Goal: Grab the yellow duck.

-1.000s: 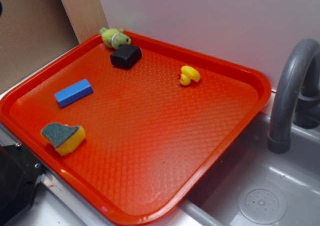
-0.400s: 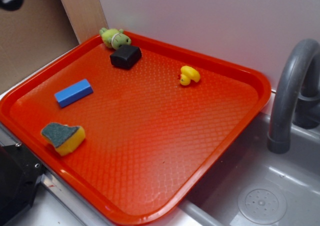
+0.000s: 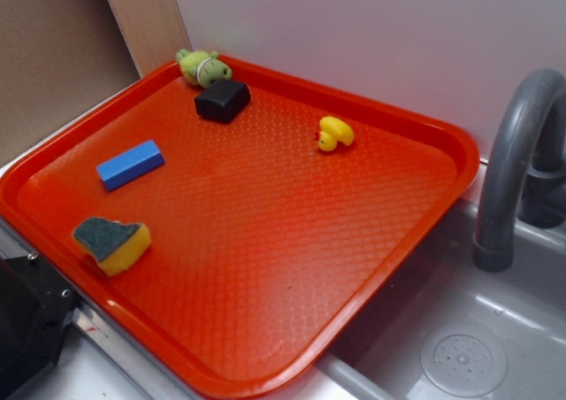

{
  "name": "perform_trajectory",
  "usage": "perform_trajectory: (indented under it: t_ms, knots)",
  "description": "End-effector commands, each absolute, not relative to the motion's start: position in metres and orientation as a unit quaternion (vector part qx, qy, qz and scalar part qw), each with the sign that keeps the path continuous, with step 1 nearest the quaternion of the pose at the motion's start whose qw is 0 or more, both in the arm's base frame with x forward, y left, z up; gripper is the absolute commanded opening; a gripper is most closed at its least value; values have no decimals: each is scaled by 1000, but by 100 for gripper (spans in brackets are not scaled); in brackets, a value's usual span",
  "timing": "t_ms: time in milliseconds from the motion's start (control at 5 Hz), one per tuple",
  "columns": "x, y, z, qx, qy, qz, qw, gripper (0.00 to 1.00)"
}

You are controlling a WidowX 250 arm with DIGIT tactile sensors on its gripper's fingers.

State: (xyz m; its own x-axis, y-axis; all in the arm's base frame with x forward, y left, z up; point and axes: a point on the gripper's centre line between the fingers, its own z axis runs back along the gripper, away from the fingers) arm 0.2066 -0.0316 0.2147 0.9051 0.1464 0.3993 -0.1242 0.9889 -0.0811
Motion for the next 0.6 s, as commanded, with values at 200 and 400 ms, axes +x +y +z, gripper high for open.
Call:
perform_trajectory:
  t_ms: [200, 400]
  knots:
    - [268, -74, 172, 7, -255, 8, 967, 100]
    - [282, -75, 155, -1, -254, 7, 967, 100]
